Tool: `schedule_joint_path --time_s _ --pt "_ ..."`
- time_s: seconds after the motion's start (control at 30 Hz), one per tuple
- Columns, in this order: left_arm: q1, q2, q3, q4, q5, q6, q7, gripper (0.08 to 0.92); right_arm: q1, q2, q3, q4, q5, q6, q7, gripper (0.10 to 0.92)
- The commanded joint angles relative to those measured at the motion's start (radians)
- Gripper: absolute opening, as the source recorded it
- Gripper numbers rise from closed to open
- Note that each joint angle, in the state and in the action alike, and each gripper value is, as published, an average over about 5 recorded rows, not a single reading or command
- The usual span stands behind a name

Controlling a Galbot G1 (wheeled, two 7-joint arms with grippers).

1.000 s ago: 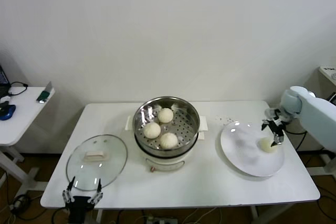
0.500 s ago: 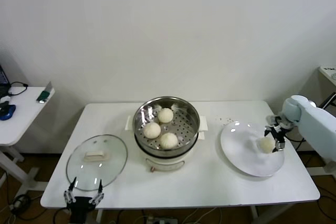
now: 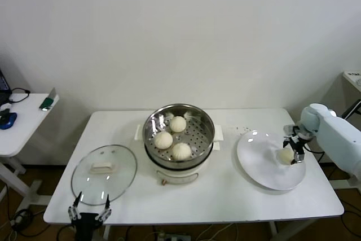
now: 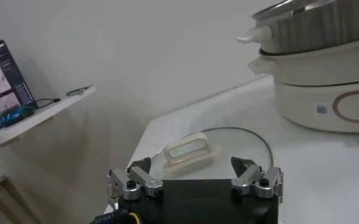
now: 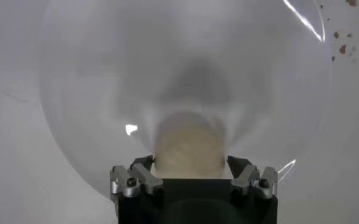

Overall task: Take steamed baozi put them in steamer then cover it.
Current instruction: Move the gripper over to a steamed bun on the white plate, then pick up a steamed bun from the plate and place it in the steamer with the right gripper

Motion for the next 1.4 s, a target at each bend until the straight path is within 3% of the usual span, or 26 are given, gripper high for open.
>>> schedule_joint_path --time_s 0.03,0.3,0.57,1.03,1.4 --pt "0.001 -0.001 0.000 0.000 0.001 -0.001 0.000 0.823 -0.008 0.008 0.008 -0.014 -0.012 0.001 -0.008 0.773" --pt "0.001 -0.002 0.002 -0.002 0.003 -0.001 -0.001 0.823 0.007 0.012 0.002 -0.023 -0.015 0.003 -0.013 0.680" --pt "0.011 -0.002 0.004 -0.013 0.004 -0.003 0.000 0.823 0.080 0.007 -0.078 0.002 0.076 -0.023 -0.012 0.656" --pt "0.055 -0.003 0.035 -0.052 0.008 -0.010 0.027 0.823 0.626 0.123 -0.661 0.123 0.722 -0.224 0.033 0.662" --pt "0.042 0.011 0.076 -0.070 0.013 -0.009 0.055 0.823 0.873 0.220 -0.927 0.401 1.161 -0.385 0.179 0.665"
